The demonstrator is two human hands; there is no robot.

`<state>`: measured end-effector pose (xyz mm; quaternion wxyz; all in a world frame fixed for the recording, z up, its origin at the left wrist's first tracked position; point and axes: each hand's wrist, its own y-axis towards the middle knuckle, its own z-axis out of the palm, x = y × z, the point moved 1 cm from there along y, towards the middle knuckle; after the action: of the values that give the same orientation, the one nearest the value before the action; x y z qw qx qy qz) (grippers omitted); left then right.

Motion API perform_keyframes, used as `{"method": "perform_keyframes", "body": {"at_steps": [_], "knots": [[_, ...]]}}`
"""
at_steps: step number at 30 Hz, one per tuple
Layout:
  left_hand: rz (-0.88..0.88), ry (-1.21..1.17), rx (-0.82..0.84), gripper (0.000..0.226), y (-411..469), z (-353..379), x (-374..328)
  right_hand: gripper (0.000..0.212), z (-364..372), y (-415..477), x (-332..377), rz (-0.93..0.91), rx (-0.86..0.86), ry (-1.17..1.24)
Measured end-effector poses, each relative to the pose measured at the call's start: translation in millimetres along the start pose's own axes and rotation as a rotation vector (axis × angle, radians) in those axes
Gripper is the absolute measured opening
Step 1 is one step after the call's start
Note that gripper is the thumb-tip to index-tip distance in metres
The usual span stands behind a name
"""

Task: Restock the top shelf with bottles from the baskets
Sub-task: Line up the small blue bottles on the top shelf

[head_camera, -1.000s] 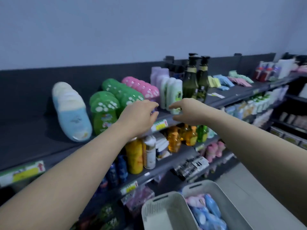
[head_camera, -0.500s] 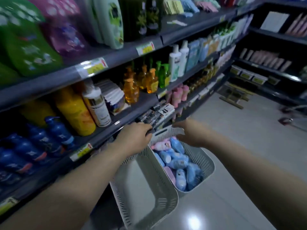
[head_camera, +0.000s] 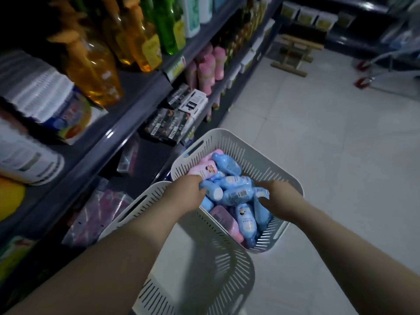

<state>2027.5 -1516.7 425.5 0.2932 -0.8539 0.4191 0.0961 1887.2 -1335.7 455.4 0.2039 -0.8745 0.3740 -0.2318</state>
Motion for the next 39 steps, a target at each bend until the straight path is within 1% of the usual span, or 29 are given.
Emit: {"method": "perform_keyframes", "body": {"at_steps": [2, 5, 8, 9, 11, 14, 18, 20, 23, 26, 30, 33, 35, 37, 39], "knots": [[0.001, -0.045, 0.014, 0.021, 24, 16, 2, 0.033, 14, 12, -8, 0.027, -0.023, 0.044], [-0.040, 0.006, 0.074, 0.028, 59, 45, 9, 0.037, 34, 32, -20, 0.046, -0.057, 0.099], [-0.073, 0.040, 0.132, 0.047, 88, 70, 10, 0.036, 50, 55, -31, 0.070, -0.072, 0.122], [-0.077, 0.058, 0.154, 0.052, 96, 78, 10, 0.036, 55, 63, -35, 0.077, -0.072, 0.120], [-0.064, 0.110, 0.207, 0.059, 110, 93, 8, 0.042, 63, 79, -42, 0.079, -0.066, 0.097], [-0.053, 0.245, 0.270, 0.064, 122, 113, 3, 0.047, 73, 99, -51, 0.046, -0.057, 0.067], [-0.070, 0.388, 0.197, 0.060, 123, 127, -5, 0.045, 76, 115, -55, -0.001, -0.024, 0.056], [-0.053, 0.400, 0.145, 0.057, 119, 129, -7, 0.043, 76, 119, -54, -0.023, -0.015, 0.050], [-0.091, 0.265, 0.085, 0.051, 116, 118, -11, 0.042, 76, 124, -54, -0.068, 0.005, 0.031], [-0.134, 0.157, 0.002, 0.049, 108, 90, -16, 0.040, 77, 129, -48, -0.146, 0.037, -0.024], [-0.197, -0.023, -0.141, 0.039, 86, 47, -18, 0.046, 84, 141, -38, -0.225, 0.073, -0.087], [-0.178, -0.189, -0.235, 0.033, 65, 34, -10, 0.048, 97, 149, -30, -0.280, 0.102, -0.211], [-0.179, -0.332, -0.290, 0.029, 53, 32, -4, 0.057, 105, 153, -26, -0.302, 0.119, -0.327], [-0.225, -0.437, -0.332, 0.027, 42, 32, 1, 0.063, 110, 154, -22, -0.304, 0.136, -0.446], [-0.276, -0.513, -0.365, 0.027, 35, 31, 5, 0.064, 111, 155, -19, -0.270, 0.167, -0.462]]}}
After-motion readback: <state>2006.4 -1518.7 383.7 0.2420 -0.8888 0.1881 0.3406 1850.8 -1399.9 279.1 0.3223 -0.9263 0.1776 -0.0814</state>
